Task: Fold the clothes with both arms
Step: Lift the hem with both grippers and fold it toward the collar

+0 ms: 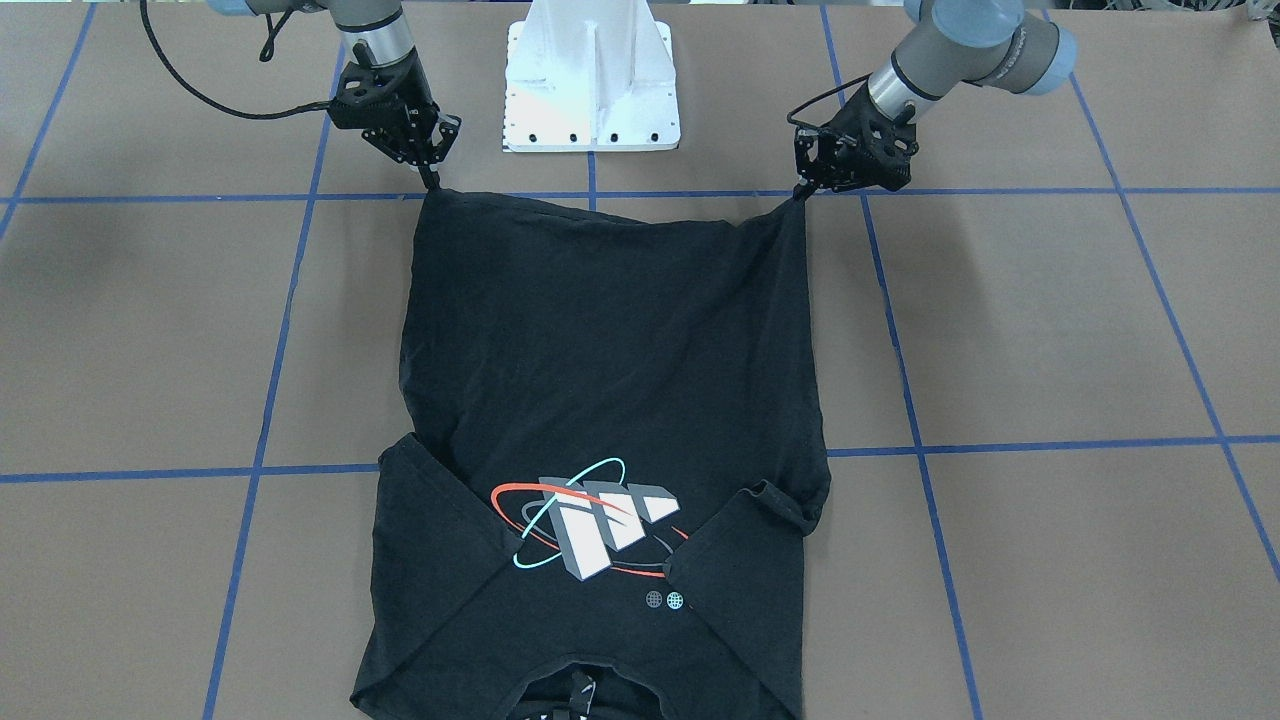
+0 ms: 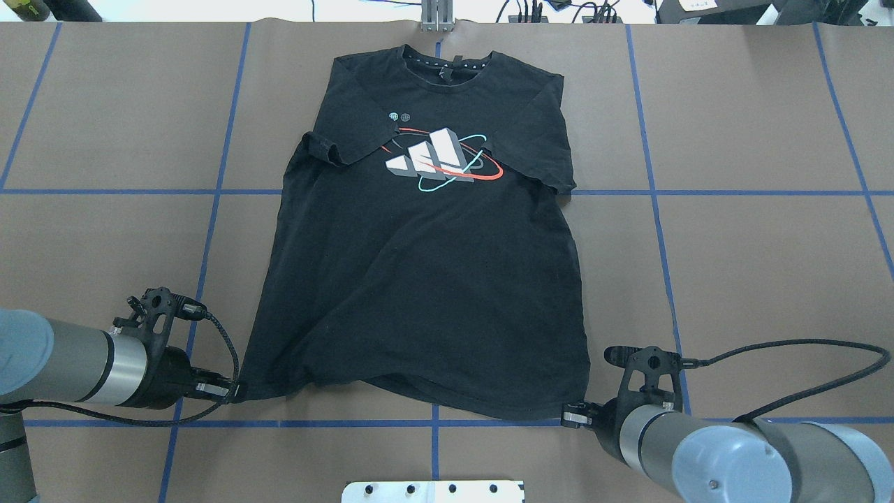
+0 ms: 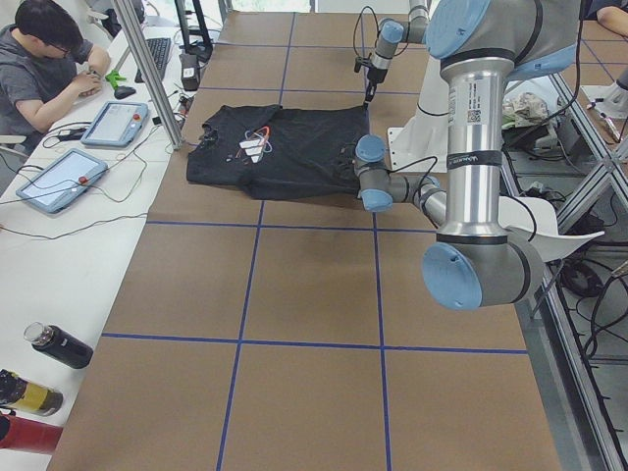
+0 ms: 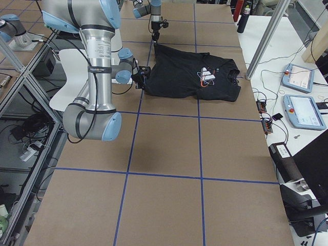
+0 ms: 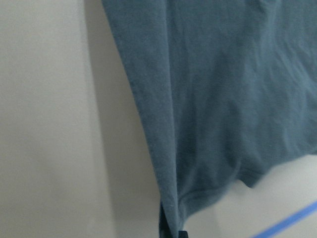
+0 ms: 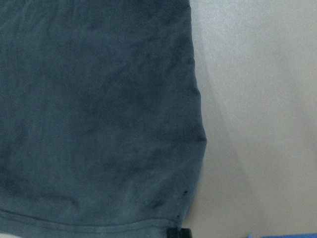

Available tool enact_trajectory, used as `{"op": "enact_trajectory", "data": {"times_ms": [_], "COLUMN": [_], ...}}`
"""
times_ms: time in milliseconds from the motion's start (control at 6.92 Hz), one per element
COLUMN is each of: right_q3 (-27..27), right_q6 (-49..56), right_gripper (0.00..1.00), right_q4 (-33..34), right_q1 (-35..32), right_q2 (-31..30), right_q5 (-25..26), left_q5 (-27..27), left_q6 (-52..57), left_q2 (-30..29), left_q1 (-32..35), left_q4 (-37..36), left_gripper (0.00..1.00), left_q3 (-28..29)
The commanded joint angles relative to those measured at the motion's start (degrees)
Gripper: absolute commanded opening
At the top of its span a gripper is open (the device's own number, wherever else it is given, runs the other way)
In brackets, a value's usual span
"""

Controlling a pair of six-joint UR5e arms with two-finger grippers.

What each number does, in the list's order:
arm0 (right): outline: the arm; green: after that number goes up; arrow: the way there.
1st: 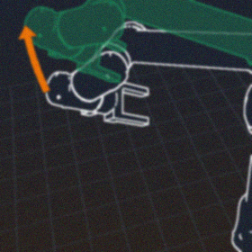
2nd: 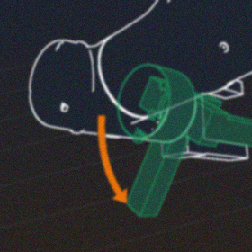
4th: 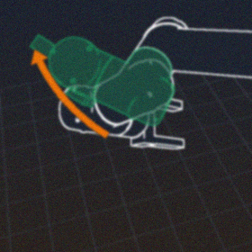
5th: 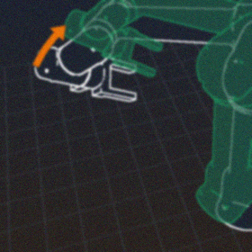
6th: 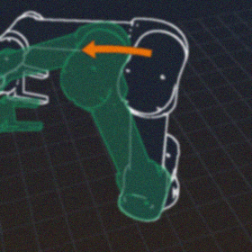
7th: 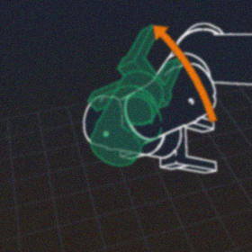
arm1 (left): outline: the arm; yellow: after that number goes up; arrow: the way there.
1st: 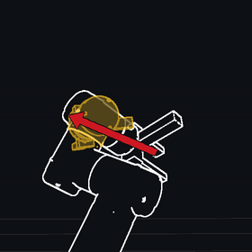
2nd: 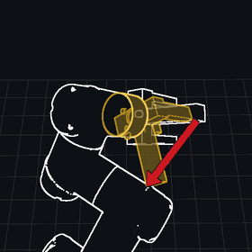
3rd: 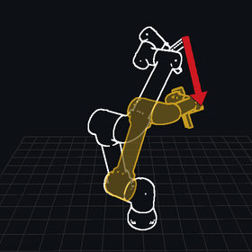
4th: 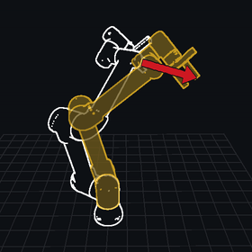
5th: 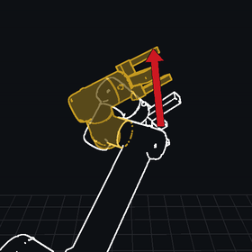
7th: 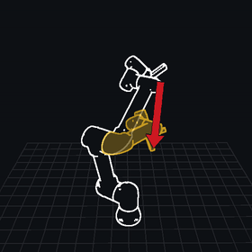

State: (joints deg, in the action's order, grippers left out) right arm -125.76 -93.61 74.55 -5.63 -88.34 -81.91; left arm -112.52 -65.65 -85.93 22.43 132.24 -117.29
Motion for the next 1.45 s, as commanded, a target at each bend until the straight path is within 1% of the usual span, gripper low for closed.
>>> {"op": "enact_trajectory", "data": {"times_ms": [0, 145, 289, 434, 578, 723, 867, 1012, 1156, 1301], "right_q3": [-7.79, -12.18, -15.62, -18.79, -19.95, -19.09, -17.69, -13.06, -6.67, -3.47], "right_q6": [0.53, 0.62, 0.62, 0.54, 0.53, 0.53, 0.62, 0.71, 2.36, 6.38], "right_gripper": [0.00, 0.00, 0.00, 0.00, 0.00, 0.00, 0.00, 0.00, 0.00, 0.00], "right_q4": [0.24, 0.24, 0.24, 0.33, 0.33, 0.76, 2.77, 2.79, 2.79, 2.96], "right_q1": [-4.73, -5.00, -3.87, -2.12, -1.76, -3.93, -8.13, -13.48, -17.79, -21.58], "right_q2": [-3.22, -5.59, -6.05, -6.31, -6.49, -6.23, -5.53, -1.26, 3.39, 6.31], "right_q5": [-12.51, -17.53, -20.37, -21.53, -21.62, -21.54, -21.54, -21.45, -21.45, -21.71], "left_q5": [-8.28, -11.20, -12.18, -13.85, -14.04, -13.17, -12.90, -6.11, -3.08, -2.01], "left_q6": [0.09, 0.09, 0.09, 0.09, 0.09, -0.09, 0.09, 0.17, 0.00, -0.09], "left_q2": [0.24, 2.33, 4.26, 4.81, 4.64, 4.11, 0.71, -3.23, -6.84, -10.71], "left_q1": [0.51, 0.60, 0.51, 0.51, 0.51, 1.73, 4.53, 7.34, 8.93, 12.78], "left_q4": [-12.12, -14.62, -14.73, -14.82, -15.34, -18.48, -20.95, -21.06, -21.41, -21.41], "left_gripper": [0.00, 0.00, 0.00, 0.00, 0.00, 0.00, 0.00, 0.00, 0.00, 0.00], "left_q3": [-10.89, -15.91, -18.83, -20.34, -20.53, -19.74, -17.47, -13.71, -9.41, -5.02]}}
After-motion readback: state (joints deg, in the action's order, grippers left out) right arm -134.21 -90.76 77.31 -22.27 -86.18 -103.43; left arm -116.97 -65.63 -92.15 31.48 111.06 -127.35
